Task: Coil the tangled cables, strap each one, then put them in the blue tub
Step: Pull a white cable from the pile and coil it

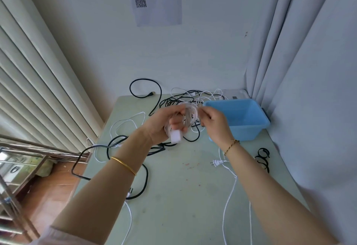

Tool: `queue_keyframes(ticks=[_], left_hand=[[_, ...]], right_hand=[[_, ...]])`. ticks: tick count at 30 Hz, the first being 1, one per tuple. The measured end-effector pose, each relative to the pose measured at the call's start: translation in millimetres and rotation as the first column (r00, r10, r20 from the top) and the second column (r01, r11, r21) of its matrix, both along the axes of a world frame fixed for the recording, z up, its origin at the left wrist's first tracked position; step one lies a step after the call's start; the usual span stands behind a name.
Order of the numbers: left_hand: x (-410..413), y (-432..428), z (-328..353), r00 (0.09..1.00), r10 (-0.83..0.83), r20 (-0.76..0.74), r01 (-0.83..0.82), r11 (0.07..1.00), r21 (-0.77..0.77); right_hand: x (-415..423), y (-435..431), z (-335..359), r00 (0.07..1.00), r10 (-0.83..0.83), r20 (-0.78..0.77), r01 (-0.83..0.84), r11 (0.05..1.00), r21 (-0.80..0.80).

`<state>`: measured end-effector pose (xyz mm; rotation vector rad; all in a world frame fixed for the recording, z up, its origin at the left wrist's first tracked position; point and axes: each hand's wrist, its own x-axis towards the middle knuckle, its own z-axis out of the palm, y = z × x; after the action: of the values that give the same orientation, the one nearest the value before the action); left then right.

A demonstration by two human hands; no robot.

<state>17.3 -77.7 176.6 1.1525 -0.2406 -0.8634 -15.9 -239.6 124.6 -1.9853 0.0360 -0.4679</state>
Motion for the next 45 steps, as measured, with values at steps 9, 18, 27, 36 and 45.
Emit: queue_keyframes(ticks=[9,18,27,36,45], left_hand=[[23,-2,0,0.910,0.333,-0.247,-0.406,0.835,-0.372],[22,-3,-23,0.698,0.234,0.676,-0.508,0.828,0.238],[-1,0,1,0.774,-0.243,0.585,-0.168,0.811,0.560],[-8,7,11,0.935,-0.142,0.325,-0.016,0.899,0.438],[17,4,18,0.977,0.151,-0.151,-0.192,0.931,-0.309]], right_hand=[[-32,25,-21,0.861,0.337,-0.380,-0.350,0.936,0.038],[-35,26,25,0.839,0.396,-0.373,-0.425,0.905,0.005],[-12,-1,33,0.999,0.004,-0.048,-0.028,0.867,-0.497],[-3,-6,-6,0.995,0.018,-0.095,-0.037,0.978,-0.205],[-25,13,-22,0.873,0.324,-0.364,-0.311,0.946,0.095]])
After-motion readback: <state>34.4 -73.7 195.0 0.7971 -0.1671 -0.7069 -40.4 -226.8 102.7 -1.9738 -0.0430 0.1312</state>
